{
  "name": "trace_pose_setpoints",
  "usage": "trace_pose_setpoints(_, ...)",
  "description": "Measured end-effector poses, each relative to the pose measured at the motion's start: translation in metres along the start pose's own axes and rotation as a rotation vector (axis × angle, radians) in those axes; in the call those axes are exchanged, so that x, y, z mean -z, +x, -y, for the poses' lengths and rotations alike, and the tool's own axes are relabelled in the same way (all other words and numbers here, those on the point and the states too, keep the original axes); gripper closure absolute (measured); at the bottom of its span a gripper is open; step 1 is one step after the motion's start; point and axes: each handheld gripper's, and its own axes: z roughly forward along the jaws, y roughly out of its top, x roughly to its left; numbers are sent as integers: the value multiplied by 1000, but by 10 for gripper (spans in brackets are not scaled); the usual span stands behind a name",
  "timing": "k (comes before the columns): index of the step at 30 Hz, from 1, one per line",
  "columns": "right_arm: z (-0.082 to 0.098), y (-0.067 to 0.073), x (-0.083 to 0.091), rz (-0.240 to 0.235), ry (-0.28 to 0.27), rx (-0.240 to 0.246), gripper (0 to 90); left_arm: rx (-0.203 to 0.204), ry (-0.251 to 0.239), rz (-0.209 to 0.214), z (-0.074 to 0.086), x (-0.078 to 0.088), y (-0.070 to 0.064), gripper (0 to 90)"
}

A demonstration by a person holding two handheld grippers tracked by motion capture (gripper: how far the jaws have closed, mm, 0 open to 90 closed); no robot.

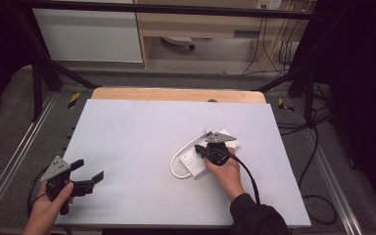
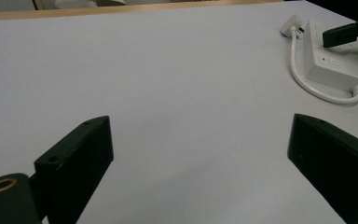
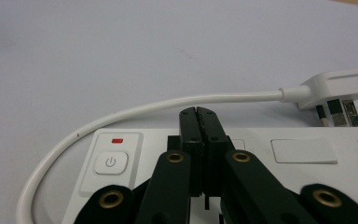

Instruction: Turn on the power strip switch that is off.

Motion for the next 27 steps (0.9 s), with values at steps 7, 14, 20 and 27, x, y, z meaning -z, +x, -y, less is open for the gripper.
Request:
trace_pose_setpoints(7,2,1,-2,3,2,-1,900,-2,1,-3,0,0,0,70)
trace_pose_setpoints(14,1,0,-2,0,5,-8,900,-4,1,-2,0,0,0,70)
trace_pose_setpoints(20,1,0,-2,-4,1,-9,900,-6,0,-2,0,0,0,70)
trace_pose_setpoints(27,-1,-1,0,-6,-21,-11,900,-6,0,-3,0,0,1,70)
